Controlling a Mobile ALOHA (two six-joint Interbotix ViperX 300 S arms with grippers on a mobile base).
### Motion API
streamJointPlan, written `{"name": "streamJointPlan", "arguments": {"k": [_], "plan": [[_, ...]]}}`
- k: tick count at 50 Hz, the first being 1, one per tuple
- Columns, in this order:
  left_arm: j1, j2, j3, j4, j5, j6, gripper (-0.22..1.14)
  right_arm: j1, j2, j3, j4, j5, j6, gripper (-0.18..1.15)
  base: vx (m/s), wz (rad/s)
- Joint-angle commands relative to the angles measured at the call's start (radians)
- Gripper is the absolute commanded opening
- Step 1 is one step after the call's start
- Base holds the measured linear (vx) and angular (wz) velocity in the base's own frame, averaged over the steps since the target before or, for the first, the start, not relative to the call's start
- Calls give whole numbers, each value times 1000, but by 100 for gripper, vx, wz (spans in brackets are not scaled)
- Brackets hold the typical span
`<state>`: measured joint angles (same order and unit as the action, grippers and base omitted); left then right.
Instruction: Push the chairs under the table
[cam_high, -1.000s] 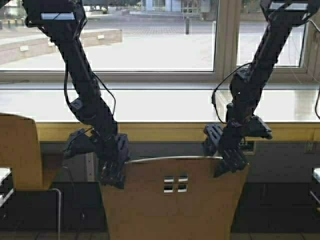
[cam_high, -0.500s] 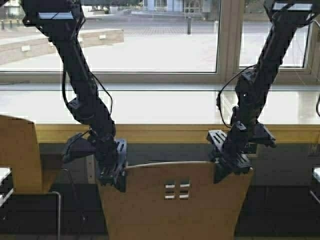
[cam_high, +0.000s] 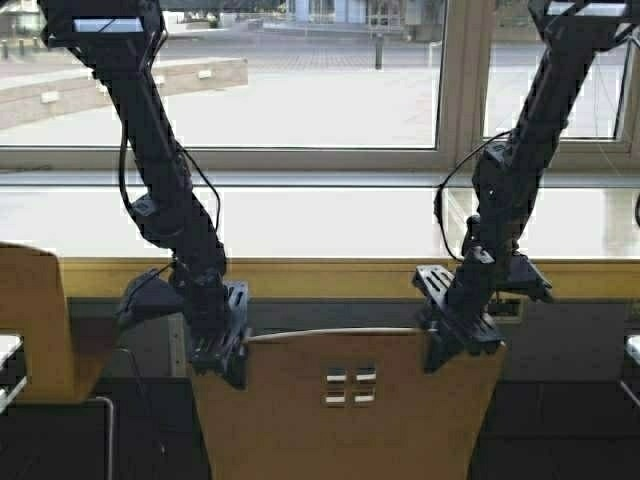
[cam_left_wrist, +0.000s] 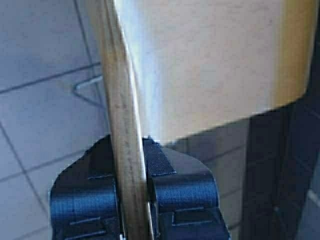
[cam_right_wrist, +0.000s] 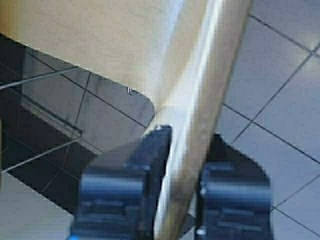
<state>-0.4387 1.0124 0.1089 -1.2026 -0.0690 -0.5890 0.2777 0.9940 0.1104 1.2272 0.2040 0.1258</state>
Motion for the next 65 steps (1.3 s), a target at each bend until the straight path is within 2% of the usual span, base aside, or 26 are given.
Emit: {"name": "streamJointPlan", "arguments": {"k": [1, 11, 23, 31, 65], "plan": [[0, -34, -17, 8, -11, 9, 10, 32, -5, -12, -8, -6, -25, 22, 15, -1], [9, -15, -35, 8, -26, 14, 10, 32, 23, -20, -11, -26, -26, 22, 22, 1], [8, -44, 6, 11, -28, 20, 10, 69, 20, 9, -44, -98, -28, 22, 29, 4], [12, -83, 58, 11, -34, 21, 10, 83, 14, 26, -61, -101, -29, 22, 27, -1], [23, -52, 60, 11, -3, 23, 10, 98, 9, 83, -77, -109, -29, 21, 23, -1]]}}
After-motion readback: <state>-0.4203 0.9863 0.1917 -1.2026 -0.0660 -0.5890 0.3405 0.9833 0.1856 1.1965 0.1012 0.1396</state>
